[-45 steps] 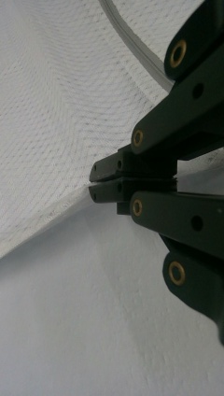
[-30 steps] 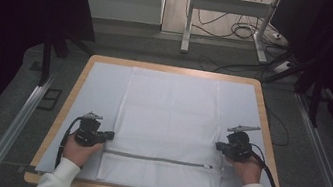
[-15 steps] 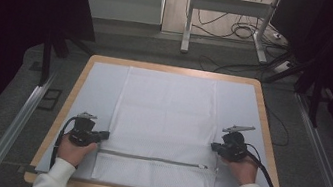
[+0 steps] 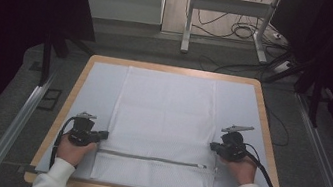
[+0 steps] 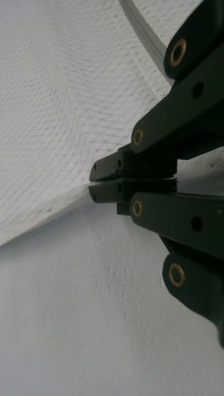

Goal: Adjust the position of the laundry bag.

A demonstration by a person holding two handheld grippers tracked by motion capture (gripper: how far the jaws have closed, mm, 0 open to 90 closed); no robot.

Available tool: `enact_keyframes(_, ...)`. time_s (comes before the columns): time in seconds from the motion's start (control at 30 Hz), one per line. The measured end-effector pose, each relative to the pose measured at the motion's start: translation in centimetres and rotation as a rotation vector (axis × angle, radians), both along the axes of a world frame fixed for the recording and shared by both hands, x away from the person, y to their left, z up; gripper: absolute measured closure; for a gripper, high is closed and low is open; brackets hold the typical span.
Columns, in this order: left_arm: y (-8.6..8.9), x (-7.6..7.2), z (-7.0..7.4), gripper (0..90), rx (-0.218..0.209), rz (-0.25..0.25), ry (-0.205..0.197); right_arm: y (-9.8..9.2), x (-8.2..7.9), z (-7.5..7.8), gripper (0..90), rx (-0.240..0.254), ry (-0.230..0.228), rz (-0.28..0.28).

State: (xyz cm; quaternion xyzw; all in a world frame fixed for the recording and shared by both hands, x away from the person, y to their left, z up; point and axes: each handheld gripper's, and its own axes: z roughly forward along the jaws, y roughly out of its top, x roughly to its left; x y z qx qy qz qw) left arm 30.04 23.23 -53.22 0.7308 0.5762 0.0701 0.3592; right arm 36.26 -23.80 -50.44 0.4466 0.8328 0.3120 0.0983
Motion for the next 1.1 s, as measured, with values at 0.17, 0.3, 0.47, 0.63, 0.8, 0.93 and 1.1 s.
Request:
enact_keyframes(0.17, -0.1, -0.5, 0.2, 79.8, 0.026, 0.004, -0.029, -0.1, 0.0, 0.0, 85.8, 0.000, -0.009, 0.001)
enact_keyframes(0.3, -0.1, -1.0, 0.9, 59.6, 0.033, 0.015, -0.085, -0.6, -0.1, 0.4, 68.4, -0.009, -0.041, -0.013)
enact_keyframes(0.47, -1.0, -1.3, 2.7, 40.4, -0.003, 0.001, -0.153, -1.8, -0.4, 1.0, 47.7, 0.016, -0.077, -0.053)
enact_keyframes(0.63, -2.0, -1.4, 3.6, 32.8, -0.021, -0.035, -0.183, -3.3, -0.9, 1.8, 36.8, 0.074, -0.116, -0.092)
enact_keyframes(0.8, -2.5, -1.4, 4.2, 31.0, -0.036, -0.044, -0.191, -4.3, -1.1, 2.3, 32.3, 0.133, -0.117, -0.116)
enact_keyframes(0.93, -2.9, -1.5, 4.6, 31.0, -0.038, -0.053, -0.196, -4.4, -1.2, 2.5, 30.3, 0.142, -0.126, -0.121)
enact_keyframes(1.1, -4.0, -1.9, 5.3, 29.8, -0.045, -0.074, -0.207, -4.3, -1.4, 2.6, 27.4, 0.136, -0.132, -0.117)
